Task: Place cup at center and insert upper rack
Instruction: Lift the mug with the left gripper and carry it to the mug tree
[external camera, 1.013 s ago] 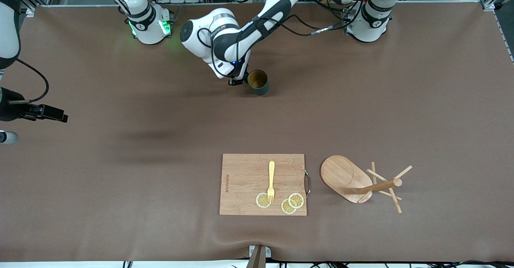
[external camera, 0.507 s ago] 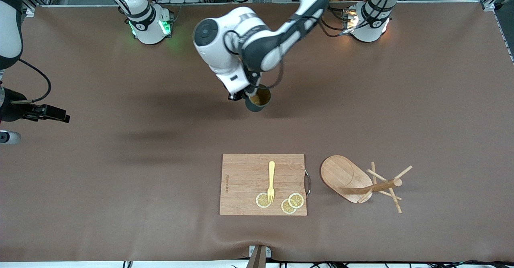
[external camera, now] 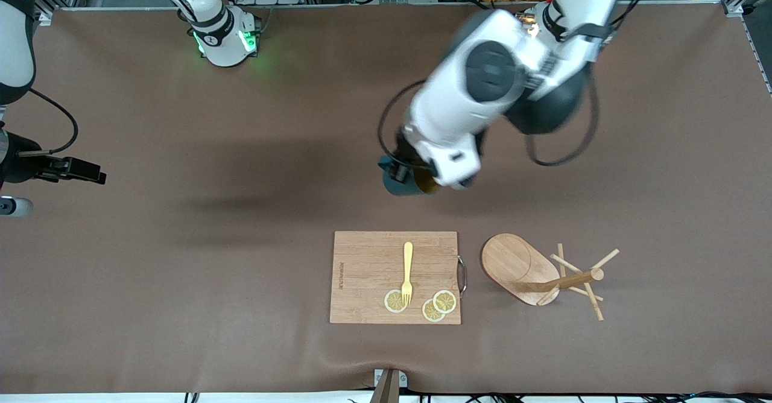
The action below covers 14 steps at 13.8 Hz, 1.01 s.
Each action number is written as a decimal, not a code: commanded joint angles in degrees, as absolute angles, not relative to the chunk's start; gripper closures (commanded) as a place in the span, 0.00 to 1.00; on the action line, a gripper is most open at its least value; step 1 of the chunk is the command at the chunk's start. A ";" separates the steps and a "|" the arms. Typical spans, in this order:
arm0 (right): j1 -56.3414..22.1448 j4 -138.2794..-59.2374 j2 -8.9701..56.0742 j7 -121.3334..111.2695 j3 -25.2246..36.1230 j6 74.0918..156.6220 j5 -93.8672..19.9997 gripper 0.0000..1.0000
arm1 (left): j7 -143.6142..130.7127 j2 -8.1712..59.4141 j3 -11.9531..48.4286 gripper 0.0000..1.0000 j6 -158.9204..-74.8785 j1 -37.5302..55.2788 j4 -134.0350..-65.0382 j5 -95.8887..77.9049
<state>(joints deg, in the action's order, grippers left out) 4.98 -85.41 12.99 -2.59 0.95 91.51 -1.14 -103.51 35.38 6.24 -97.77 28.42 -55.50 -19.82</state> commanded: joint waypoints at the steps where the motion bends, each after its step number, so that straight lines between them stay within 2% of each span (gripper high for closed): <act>1: 5.27 -86.31 11.95 -1.76 0.53 91.49 -1.76 0.00 | -94.78 33.40 6.77 1.00 -100.54 21.30 -57.75 -30.10; 7: 5.54 -86.04 11.95 -2.02 0.62 91.49 -1.67 0.00 | -79.40 34.01 6.77 1.00 -99.50 6.70 -58.09 -55.07; 14: 5.54 -86.04 12.04 -2.11 0.62 91.58 -1.76 0.00 | -63.48 40.16 6.68 1.00 -87.30 -4.73 -60.37 -76.43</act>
